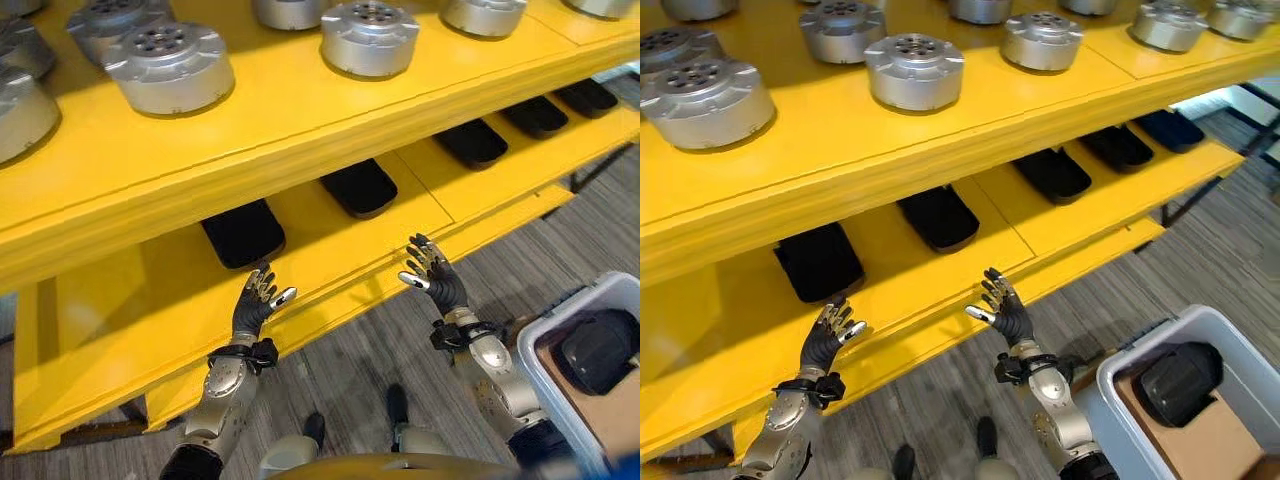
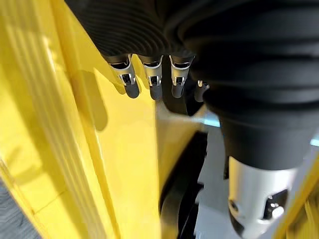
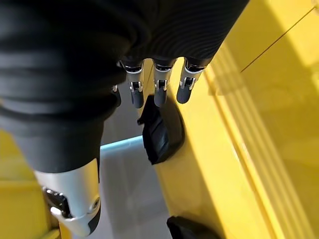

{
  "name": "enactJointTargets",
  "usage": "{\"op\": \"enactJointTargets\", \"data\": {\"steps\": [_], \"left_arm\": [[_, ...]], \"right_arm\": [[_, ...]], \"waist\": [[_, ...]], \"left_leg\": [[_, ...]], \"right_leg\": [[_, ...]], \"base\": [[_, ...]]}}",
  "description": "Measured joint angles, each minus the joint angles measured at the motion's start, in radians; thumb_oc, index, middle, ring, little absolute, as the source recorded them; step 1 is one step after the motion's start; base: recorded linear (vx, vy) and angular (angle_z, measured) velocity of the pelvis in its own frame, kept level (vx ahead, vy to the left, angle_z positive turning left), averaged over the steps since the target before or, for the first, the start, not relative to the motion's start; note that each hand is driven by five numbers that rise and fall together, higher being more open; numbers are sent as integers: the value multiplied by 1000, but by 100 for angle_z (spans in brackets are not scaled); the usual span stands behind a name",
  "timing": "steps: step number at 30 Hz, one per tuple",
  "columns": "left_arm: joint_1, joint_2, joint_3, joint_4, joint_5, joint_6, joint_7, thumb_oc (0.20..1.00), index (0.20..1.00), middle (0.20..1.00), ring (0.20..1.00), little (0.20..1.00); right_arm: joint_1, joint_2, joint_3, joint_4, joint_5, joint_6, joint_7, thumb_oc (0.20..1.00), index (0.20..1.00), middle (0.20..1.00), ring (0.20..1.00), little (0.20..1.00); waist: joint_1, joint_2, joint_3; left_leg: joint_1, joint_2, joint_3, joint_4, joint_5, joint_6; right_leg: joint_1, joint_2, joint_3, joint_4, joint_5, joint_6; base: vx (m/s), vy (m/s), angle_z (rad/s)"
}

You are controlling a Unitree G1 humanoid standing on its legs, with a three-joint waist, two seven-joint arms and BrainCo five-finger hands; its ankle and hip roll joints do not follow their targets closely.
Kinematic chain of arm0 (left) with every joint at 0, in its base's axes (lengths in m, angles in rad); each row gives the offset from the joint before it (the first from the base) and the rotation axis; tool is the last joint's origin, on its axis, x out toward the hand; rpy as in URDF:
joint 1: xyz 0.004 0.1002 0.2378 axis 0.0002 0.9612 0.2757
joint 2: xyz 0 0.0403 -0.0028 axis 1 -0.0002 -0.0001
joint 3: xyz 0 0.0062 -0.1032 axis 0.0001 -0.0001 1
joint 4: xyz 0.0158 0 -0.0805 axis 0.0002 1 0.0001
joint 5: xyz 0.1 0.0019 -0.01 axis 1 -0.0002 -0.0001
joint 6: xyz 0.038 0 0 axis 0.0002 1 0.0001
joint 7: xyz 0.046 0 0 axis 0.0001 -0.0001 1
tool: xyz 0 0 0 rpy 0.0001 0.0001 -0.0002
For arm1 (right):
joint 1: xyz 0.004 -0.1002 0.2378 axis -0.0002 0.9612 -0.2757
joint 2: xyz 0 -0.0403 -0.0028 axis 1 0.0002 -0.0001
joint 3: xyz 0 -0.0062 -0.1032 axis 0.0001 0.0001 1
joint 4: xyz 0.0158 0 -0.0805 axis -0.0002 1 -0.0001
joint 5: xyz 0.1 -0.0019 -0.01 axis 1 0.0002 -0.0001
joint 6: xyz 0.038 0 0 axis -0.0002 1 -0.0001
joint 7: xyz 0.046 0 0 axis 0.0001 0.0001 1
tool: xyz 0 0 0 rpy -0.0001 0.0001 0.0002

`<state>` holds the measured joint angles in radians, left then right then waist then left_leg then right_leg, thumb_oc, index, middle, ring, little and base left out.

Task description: Move parts from the plastic box to the shelf.

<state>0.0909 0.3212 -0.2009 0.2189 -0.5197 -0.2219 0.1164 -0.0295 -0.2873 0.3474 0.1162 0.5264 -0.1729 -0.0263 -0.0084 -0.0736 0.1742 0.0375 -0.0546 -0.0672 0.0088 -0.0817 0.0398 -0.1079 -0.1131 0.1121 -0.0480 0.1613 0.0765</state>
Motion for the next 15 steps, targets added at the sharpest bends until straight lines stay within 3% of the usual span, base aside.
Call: {"op": "enactJointTargets", "data": {"steps": [4, 5, 6, 7, 8, 9, 10, 12, 13, 15], "left_arm": [[-16, 18, -1, 6, 4, 1, 4, 1000, 1000, 1000, 1000, 1000], [-25, 18, -5, 10, 12, 1, 6, 1000, 1000, 1000, 1000, 1000], [-26, 18, -3, 11, 23, 1, 16, 1000, 1000, 1000, 1000, 1000], [-30, 16, -4, 18, 27, 7, 16, 1000, 1000, 1000, 1000, 1000], [-27, -4, -4, 15, 31, 12, 16, 1000, 1000, 1000, 1000, 1000], [-20, -19, -5, 12, 31, 12, 16, 1000, 1000, 1000, 1000, 1000], [-6, -14, 0, 11, 31, 14, 16, 1000, 1000, 1000, 1000, 1000], [23, -12, 18, 10, 31, 16, 16, 1000, 1000, 1000, 1000, 1000], [34, -8, 25, 11, 31, 18, 15, 1000, 1000, 1000, 1000, 1000], [29, 8, 27, 10, 31, 18, 13, 1000, 1000, 1000, 1000, 1000]], "right_arm": [[-6, 18, 17, 2, 0, 6, -9, 1000, 1000, 1000, 1000, 1000], [-6, 33, 24, 3, 0, 7, -10, 1000, 1000, 1000, 1000, 1000], [-28, 43, 41, 10, 0, 7, -17, 1000, 1000, 1000, 1000, 1000], [-33, 47, 51, 18, 0, 6, -18, 1000, 1000, 1000, 1000, 1000], [-42, 46, 66, 37, -1, 14, -19, 1000, 1000, 1000, 1000, 1000], [-40, 38, 76, 35, -1, 18, -17, 1000, 1000, 1000, 1000, 1000], [-36, 39, 80, 33, -1, 18, -17, 1000, 1000, 1000, 1000, 1000], [-47, 36, 89, 33, -1, 28, -16, 1000, 1000, 1000, 1000, 1000], [-45, 36, 87, 34, -1, 28, -18, 1000, 1000, 1000, 1000, 1000], [-34, 34, 87, 33, -2, 29, -18, 1000, 1000, 1000, 1000, 1000]], "waist": [[-9, -6, 4], [-20, -7, 4], [-6, 10, 15], [-16, 32, 25], [-12, 60, 26], [20, 95, 36], [20, 97, 37], [36, 83, 35], [21, 75, 35], [14, 44, 34]], "left_leg": [[2, 11, 77, -6, 0, 20], [-2, 0, 116, -2, 0, 28], [-24, 35, 179, 8, -1, 38], [-20, 47, 201, 10, 12, 40], [-14, 82, 255, -9, 26, 40], [-5, 116, 313, -8, 27, 40], [-2, 119, 339, -8, 27, 39], [5, 113, 392, -8, 26, 34], [7, 109, 388, -10, 27, 23], [21, 97, 394, -26, 41, 1]], "right_leg": [[-43, 19, 9, 11, 70, 13], [-68, 30, 8, 8, 121, 27], [-102, 44, -11, -17, 200, 74], [-112, 40, -78, 15, 160, 57], [-121, 0, -299, 101, 61, -23], [-98, -91, -436, 186, 0, 5], [-68, -163, -461, 197, -14, 26], [-52, -251, -484, 164, 10, 67], [-4, -281, -460, 95, 31, 99], [40, -289, -456, 53, 36, 107]], "base": [[-50, 114, -70], [-51, 80, -124], [-36, 46, -122], [-45, 37, -132], [-7, -26, -136], [15, -111, -148], [57, -161, -137], [62, -119, -88], [112, -112, -49], [108, -121, -7]]}}
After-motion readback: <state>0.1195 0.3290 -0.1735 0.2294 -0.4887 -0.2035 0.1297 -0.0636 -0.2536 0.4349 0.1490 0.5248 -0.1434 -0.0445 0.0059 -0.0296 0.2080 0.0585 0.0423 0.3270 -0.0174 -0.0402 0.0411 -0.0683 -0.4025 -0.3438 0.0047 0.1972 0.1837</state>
